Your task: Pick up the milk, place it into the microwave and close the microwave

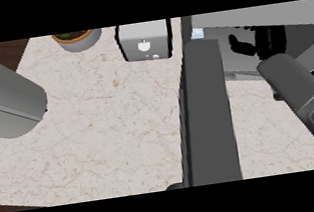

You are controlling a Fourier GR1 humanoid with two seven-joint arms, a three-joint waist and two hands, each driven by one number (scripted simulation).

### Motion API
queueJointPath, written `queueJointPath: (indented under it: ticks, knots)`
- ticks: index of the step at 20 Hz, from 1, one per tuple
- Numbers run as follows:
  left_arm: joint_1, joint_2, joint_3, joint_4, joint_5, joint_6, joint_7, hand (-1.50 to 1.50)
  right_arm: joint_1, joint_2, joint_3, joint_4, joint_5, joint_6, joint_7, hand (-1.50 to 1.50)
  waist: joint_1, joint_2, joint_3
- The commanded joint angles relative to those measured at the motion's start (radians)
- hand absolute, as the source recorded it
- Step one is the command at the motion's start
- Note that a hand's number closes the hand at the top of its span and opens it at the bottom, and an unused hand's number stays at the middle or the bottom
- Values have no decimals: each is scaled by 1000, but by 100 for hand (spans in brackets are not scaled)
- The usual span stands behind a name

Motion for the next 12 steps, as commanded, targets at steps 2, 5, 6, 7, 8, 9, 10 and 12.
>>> queueJointPath:
  ticks: [2,5,6,7,8,9,10,12]
  knots:
    - [-25,3,-5,34,-37,-1,-17,-150,-10,-18,23,33,34,-88,53,-150,9,3,3]
    - [-39,10,-2,25,-54,8,-18,-150,-27,11,21,2,27,2,-16,-150,17,3,6]
    - [-54,23,2,41,-52,15,-8,-150,-22,10,25,2,31,10,-29,-150,8,3,6]
    - [-40,15,-8,39,-55,-1,-15,-150,2,10,15,-12,21,7,-64,-150,5,1,7]
    - [-52,27,-17,55,-59,-6,-5,-150,-33,12,19,-6,24,40,-48,-150,4,0,5]
    - [-27,36,-22,54,-53,-37,-5,-150,-46,4,25,-2,31,61,-49,-150,15,-4,4]
    - [-47,20,-38,43,-75,-20,-9,-150,-33,-1,18,-7,22,93,-78,-150,4,1,6]
    - [-31,13,-68,41,-74,-47,-3,-150,-56,24,10,-7,14,110,-76,-150,20,1,6]
